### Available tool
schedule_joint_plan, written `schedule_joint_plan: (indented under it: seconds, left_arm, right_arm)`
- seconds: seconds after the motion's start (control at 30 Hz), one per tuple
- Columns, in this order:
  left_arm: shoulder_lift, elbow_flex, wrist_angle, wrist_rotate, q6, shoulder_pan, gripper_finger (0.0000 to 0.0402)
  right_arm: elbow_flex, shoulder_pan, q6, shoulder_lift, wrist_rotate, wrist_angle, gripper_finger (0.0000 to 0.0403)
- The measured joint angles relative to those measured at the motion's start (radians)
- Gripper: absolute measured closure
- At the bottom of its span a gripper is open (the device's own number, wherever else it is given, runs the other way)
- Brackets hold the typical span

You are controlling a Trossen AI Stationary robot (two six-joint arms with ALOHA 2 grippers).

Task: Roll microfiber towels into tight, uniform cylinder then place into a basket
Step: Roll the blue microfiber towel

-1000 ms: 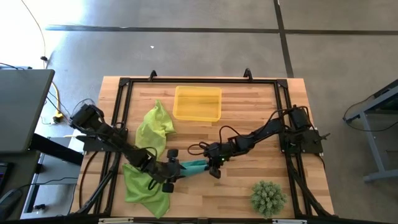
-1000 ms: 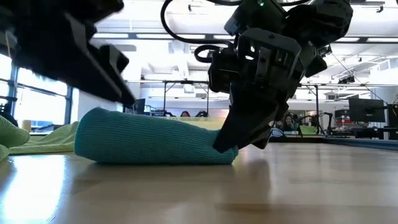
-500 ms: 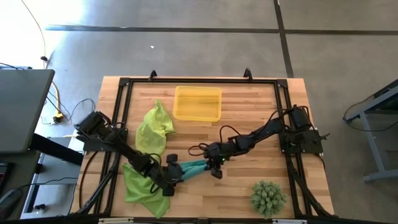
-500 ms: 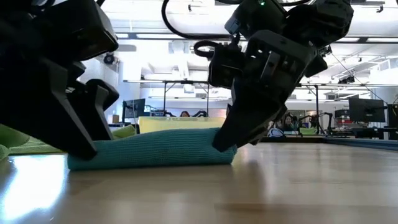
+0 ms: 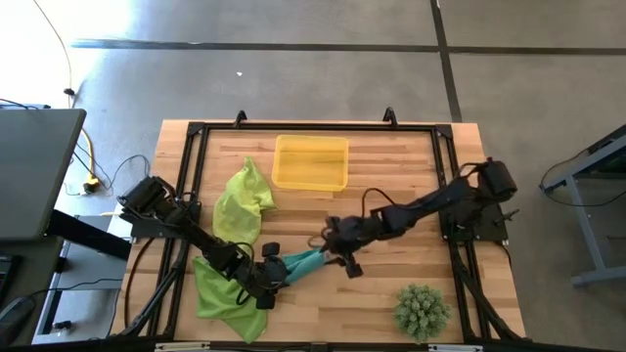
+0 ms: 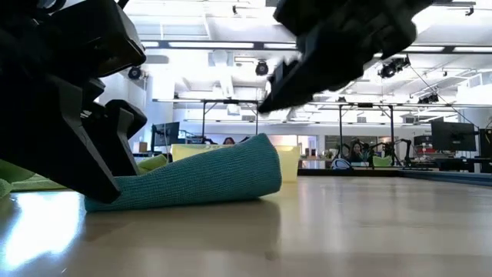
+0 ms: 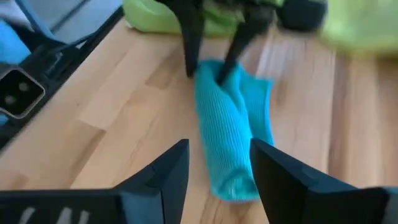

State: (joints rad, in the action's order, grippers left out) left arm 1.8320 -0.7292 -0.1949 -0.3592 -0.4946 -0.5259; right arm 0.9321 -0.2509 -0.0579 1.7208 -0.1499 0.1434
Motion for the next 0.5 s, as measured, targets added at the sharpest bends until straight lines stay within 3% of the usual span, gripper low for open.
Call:
schedule_joint_plan:
  seconds: [0.13, 0.33, 0.5]
  left_arm:
    - [0.0, 0.001, -0.001, 0.0, 0.0, 0.0, 0.0243]
    - [0.001, 0.003, -0.01, -0.008, 0.0, 0.0, 0.0243]
    - [0.001, 0.003, -0.012, -0.009, -0.003, 0.0, 0.0243]
  right_arm:
    - [0.0, -0.091, -0.16, 0.0, 0.14, 0.052, 0.0246]
    - [0.002, -0.169, -0.316, 0.103, 0.388, 0.163, 0.0249]
    - [0.002, -0.16, -0.283, 0.161, 0.384, 0.17, 0.0249]
